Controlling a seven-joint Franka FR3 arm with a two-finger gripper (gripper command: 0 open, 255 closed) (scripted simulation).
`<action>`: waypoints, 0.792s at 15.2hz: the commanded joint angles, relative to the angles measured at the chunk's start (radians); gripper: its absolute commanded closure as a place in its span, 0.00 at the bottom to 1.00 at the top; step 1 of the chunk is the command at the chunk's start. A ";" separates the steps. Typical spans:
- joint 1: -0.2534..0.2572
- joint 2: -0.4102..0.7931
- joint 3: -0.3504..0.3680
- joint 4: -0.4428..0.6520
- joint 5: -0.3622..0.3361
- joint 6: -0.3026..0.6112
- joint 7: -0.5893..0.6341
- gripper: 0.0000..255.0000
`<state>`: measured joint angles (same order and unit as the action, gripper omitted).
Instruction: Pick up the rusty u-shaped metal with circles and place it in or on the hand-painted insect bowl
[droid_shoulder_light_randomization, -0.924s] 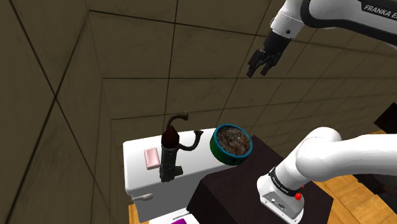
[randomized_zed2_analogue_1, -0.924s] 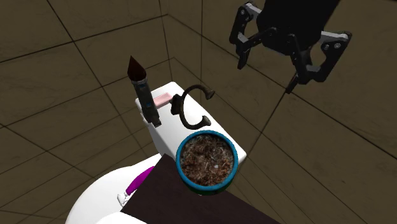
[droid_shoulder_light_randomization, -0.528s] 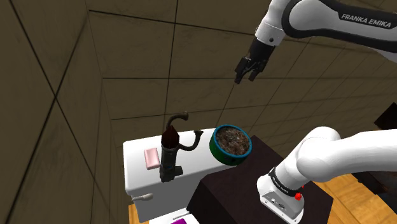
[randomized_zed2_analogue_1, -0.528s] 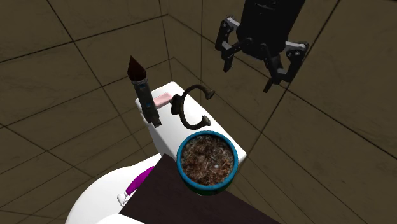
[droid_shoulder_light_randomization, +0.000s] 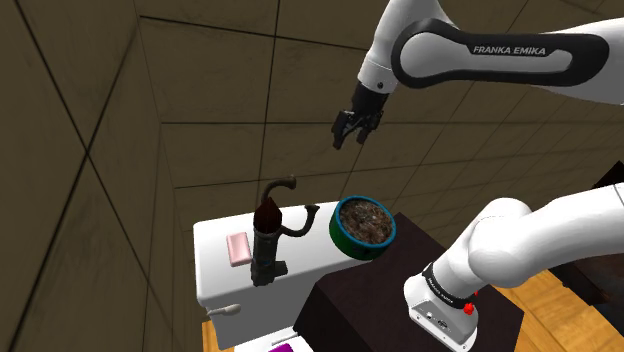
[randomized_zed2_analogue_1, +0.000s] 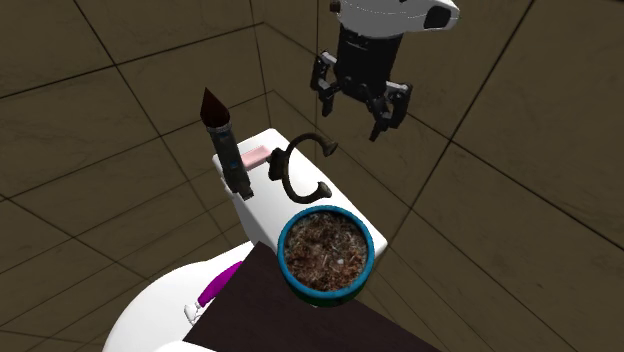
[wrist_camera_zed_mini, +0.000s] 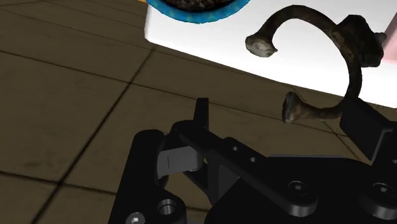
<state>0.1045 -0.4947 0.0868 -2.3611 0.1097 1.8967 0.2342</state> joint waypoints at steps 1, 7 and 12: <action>0.023 0.071 0.024 0.002 0.013 0.041 -0.004 0.00; 0.156 0.253 -0.002 0.040 0.014 0.161 0.049 0.00; 0.290 0.414 -0.059 0.100 0.022 0.244 0.077 0.00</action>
<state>0.3731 -0.1393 0.0408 -2.2631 0.1295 2.1188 0.7797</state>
